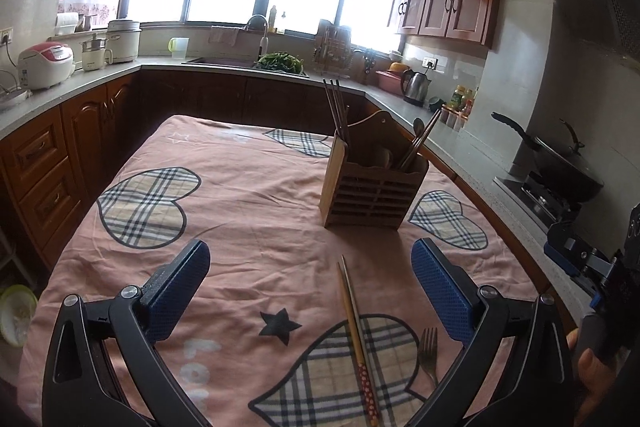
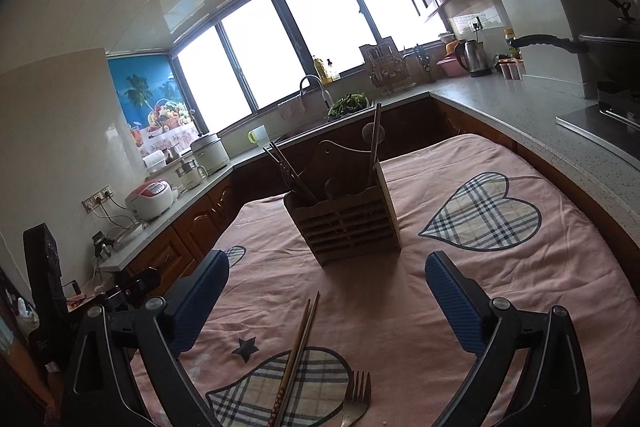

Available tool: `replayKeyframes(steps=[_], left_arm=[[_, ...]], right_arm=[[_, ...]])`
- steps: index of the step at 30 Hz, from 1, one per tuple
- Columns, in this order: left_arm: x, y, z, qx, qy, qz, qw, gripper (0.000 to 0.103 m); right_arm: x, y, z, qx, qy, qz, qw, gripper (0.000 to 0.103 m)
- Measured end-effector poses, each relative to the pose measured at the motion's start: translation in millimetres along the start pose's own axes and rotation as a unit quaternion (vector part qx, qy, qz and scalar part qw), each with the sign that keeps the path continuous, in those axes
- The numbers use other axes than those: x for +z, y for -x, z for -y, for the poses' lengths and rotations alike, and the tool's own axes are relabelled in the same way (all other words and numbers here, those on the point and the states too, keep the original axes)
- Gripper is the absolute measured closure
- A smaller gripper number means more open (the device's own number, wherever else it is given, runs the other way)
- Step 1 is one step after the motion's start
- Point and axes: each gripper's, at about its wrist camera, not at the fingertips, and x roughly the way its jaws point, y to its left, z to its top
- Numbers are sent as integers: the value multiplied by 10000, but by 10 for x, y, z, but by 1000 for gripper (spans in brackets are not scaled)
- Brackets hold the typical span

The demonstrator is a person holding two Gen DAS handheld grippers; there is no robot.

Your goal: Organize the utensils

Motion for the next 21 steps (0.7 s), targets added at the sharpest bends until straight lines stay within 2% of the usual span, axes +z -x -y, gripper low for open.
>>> replayKeyframes(steps=[3,8,13,21], left_arm=[[-139,132,18,168,-163,116,9997,0],[-280,344,58,229,-272,445,9984,0],[-314,423,46,131,-320,249,9991,0],[-141,637,180,355,-527,283,9976,0]], right_arm=[[-103,98,-14,-51,26,-10,10000,3],[-232,257,-76,-158,215,23,9996,3],[-297,455,-171,-341,577,164,9976,3],[-96,799,-492,-592,1358,465,9879,0]])
